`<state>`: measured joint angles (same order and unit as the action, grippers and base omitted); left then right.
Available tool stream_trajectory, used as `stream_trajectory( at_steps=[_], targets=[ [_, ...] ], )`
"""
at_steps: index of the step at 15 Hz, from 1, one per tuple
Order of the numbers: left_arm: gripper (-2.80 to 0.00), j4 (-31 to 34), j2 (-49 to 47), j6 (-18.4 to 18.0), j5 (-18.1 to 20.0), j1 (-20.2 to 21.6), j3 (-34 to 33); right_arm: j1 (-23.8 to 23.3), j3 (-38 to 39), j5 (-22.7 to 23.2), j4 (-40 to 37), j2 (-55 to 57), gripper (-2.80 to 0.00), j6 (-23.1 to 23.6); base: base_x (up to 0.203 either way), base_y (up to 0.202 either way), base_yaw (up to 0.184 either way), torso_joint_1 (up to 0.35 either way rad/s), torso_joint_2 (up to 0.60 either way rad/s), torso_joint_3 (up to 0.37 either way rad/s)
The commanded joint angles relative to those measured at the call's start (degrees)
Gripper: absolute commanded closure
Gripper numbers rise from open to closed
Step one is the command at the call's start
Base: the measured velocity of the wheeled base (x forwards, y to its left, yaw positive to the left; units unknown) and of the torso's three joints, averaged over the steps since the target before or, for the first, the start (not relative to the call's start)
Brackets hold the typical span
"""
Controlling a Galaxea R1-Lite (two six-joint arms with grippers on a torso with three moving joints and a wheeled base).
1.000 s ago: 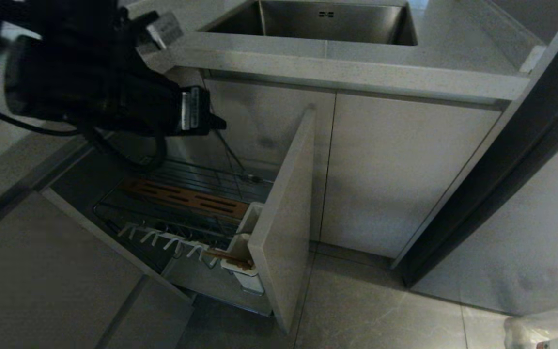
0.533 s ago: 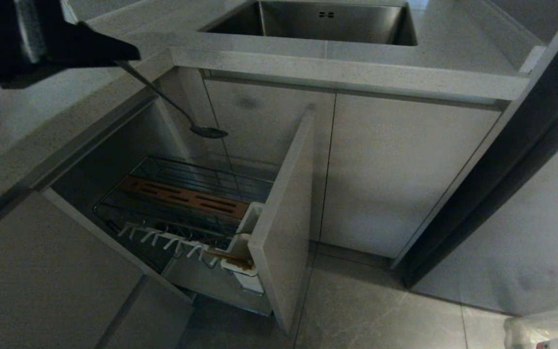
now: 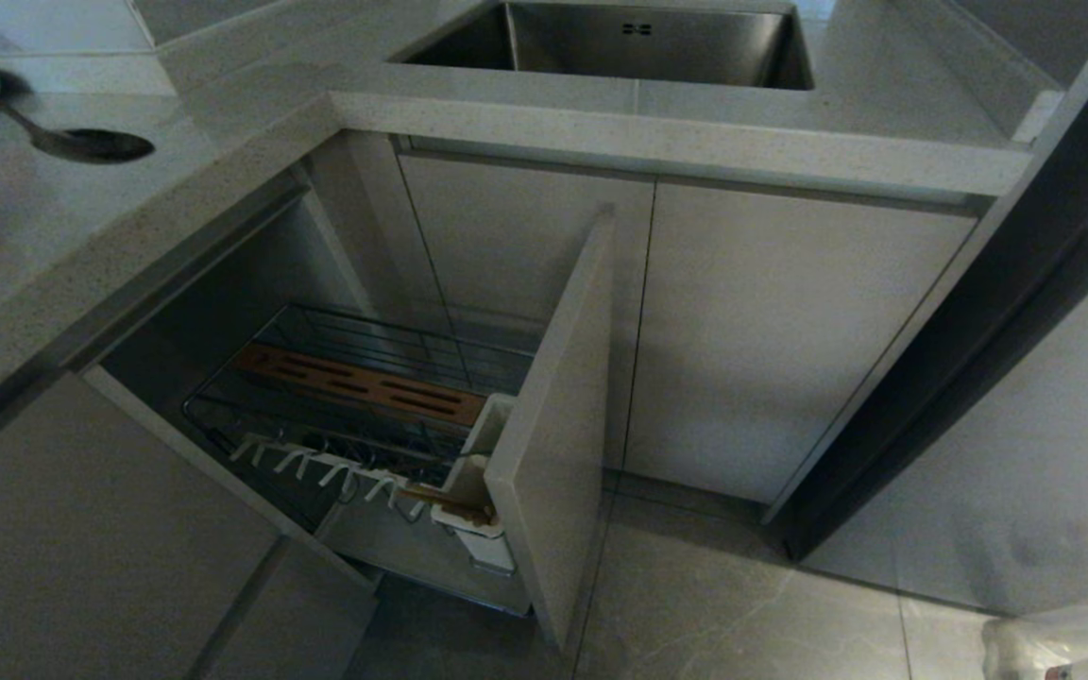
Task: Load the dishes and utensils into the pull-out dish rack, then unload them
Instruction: Take the spoon out of the cupboard
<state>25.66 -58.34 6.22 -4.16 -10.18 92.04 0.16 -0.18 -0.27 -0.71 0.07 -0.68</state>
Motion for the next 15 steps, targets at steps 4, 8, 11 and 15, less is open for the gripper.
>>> stream_trajectory(
  at_steps=[4,8,11,15],
  targets=[
    [0.00,-4.70,6.79,-0.06,-1.32,13.10,-2.04,0.02,0.01,-0.08,0.00,0.01,0.00,-0.02,0.000,0.000,0.000,0.000,0.00,0.000],
    [0.00,-12.98,8.20,0.28,-3.07,21.66,-10.64,0.02,0.01,-0.01,0.00,0.01,0.00,-0.02,0.000,0.000,0.000,0.000,0.00,0.000],
    [0.00,-23.97,7.60,0.43,-5.48,25.79,-19.63,0.02,0.01,0.00,0.00,0.01,0.00,-0.02,0.000,0.000,0.000,0.000,0.00,0.000],
    [0.00,-35.74,3.13,4.06,-6.31,32.96,-25.85,0.02,0.01,0.00,0.00,0.01,0.00,0.07,0.000,0.000,0.000,0.000,0.00,0.000]
  ],
)
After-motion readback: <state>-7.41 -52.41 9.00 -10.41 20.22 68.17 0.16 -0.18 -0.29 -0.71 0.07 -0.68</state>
